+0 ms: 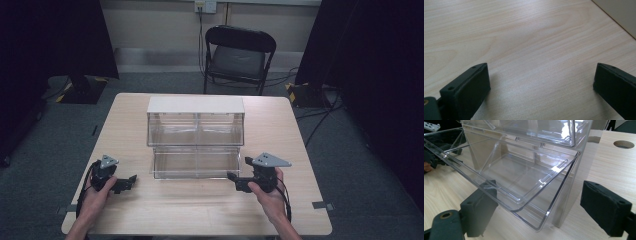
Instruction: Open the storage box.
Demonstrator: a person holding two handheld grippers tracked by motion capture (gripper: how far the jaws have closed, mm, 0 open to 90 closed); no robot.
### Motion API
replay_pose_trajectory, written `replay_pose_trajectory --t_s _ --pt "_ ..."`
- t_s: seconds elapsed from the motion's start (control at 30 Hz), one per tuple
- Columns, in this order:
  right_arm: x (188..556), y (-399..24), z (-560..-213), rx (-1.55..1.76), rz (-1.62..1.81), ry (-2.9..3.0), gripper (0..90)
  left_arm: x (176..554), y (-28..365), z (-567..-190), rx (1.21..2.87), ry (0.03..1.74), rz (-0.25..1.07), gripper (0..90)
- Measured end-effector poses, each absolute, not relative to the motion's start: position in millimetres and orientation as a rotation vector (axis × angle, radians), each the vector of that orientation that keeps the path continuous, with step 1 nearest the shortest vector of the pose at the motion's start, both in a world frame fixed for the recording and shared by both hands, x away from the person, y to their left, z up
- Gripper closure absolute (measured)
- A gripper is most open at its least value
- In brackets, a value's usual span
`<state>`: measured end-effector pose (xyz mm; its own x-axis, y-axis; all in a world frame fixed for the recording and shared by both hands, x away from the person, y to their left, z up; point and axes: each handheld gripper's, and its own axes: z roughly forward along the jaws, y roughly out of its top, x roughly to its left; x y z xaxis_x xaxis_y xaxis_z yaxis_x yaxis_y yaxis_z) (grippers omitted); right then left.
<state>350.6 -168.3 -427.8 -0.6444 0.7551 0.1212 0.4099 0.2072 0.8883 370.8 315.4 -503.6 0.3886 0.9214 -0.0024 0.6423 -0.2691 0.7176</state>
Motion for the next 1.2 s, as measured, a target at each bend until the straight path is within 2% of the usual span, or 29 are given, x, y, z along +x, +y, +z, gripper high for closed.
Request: replay_pose_trajectory --t_s 1.2 --pt "354 -166 -415 1.063 1.456 2.132 13.9 371 316 -504 2.013 1.334 0.562 0.3"
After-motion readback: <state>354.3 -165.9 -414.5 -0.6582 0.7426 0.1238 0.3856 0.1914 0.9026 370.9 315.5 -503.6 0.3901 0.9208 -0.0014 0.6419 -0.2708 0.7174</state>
